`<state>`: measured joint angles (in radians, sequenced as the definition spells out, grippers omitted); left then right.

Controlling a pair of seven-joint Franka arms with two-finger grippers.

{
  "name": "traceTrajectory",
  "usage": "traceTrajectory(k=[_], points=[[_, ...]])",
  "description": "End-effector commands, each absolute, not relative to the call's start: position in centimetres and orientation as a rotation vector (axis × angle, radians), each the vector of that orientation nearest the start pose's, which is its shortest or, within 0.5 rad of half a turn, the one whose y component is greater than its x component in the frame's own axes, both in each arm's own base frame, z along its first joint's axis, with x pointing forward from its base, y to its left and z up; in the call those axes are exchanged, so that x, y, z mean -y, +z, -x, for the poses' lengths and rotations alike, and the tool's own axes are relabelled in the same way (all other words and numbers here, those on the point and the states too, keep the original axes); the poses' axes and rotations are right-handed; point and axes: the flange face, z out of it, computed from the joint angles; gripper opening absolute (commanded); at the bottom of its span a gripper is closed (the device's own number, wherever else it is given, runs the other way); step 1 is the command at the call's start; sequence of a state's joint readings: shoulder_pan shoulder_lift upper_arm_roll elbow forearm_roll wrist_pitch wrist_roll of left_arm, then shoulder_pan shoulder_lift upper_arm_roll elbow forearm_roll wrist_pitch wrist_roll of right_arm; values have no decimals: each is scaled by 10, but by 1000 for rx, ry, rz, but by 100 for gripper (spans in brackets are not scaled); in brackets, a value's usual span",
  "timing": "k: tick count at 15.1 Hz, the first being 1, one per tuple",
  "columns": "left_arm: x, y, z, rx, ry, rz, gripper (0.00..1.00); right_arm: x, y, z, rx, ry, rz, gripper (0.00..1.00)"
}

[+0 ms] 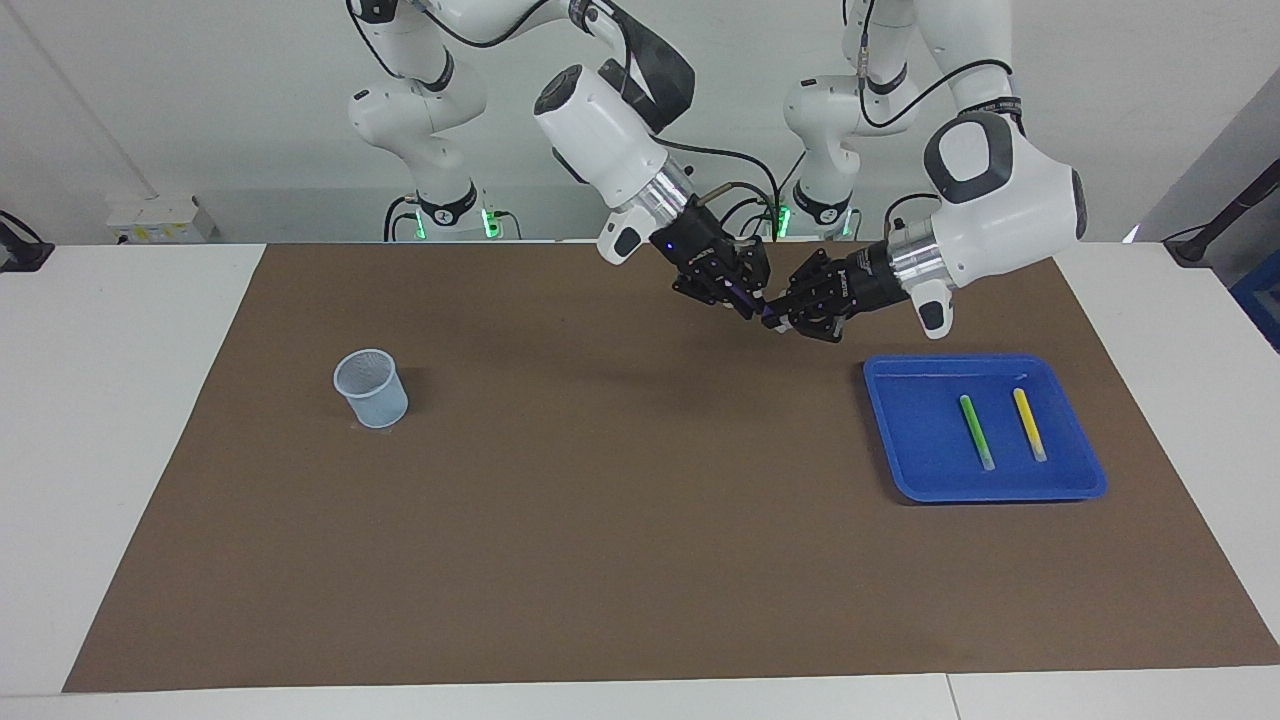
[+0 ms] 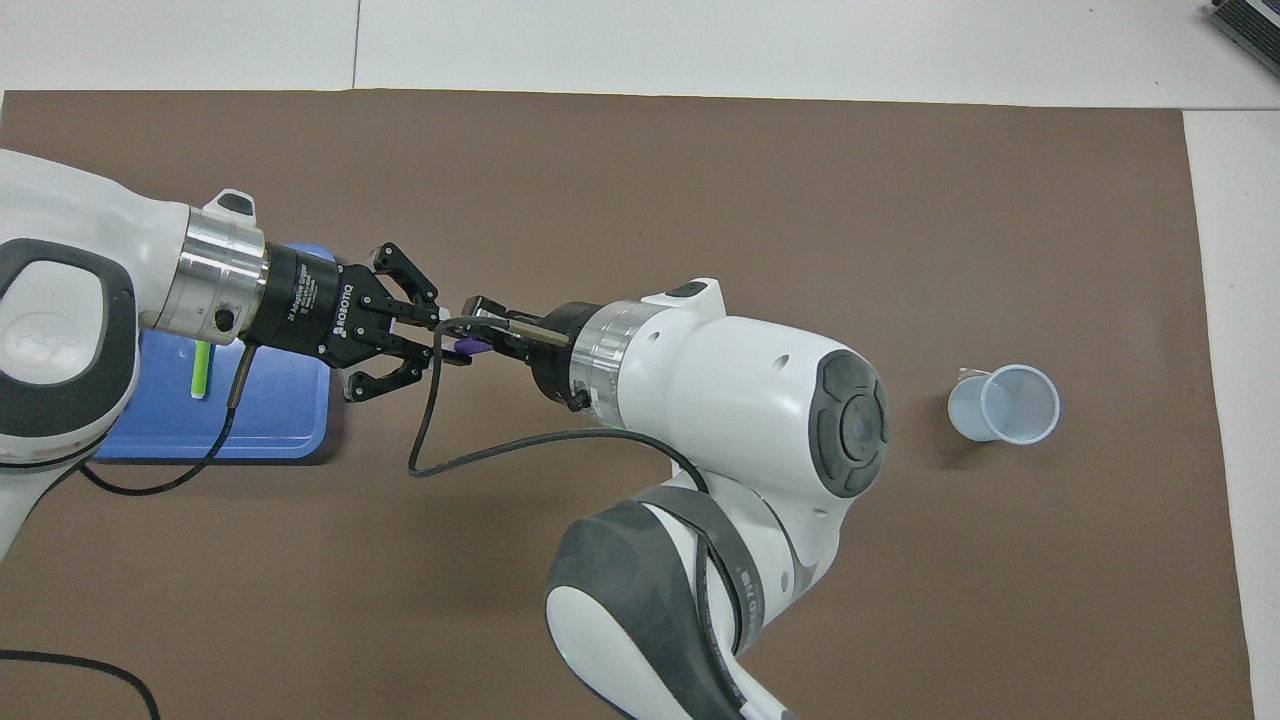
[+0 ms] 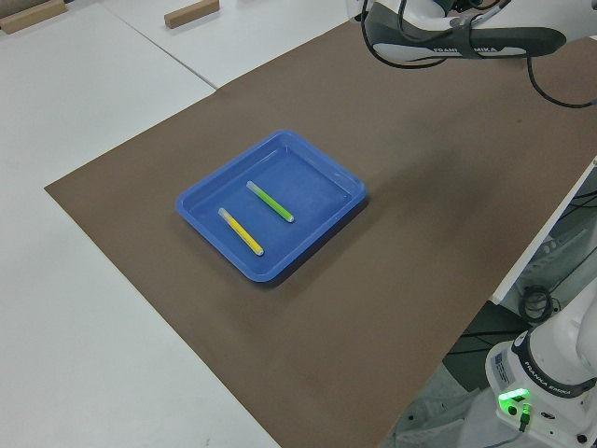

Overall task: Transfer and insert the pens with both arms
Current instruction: 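Grasp the pen with the right gripper while the left gripper opens, then lower the pen into the cup while the left gripper returns to the tray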

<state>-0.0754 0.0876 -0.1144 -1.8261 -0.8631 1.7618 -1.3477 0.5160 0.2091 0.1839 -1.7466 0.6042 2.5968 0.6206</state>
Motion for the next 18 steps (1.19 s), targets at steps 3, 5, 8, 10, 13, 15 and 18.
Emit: traceTrajectory(k=[3,5,8,10,13,15,18], points=[[175,511,-550,2255,1236,2610,74,-404,522,-528,-401,-203,2344,0],[174,510,-550,2256,1236,2609,74,-389,517,-535,-325,-196,2396,0],[171,510,-551,2242,1221,2637,71,-353,509,-549,-143,-165,2517,0],[168,505,-550,2116,1168,2781,68,-326,506,-557,-24,-172,2642,0],[158,492,-540,1697,942,3100,64,-264,509,-567,228,-131,2808,0],[149,485,-536,1421,805,3240,61,-210,515,-569,417,-59,2909,0],[133,476,-535,964,602,3372,61,-132,512,-571,727,64,3041,0]])
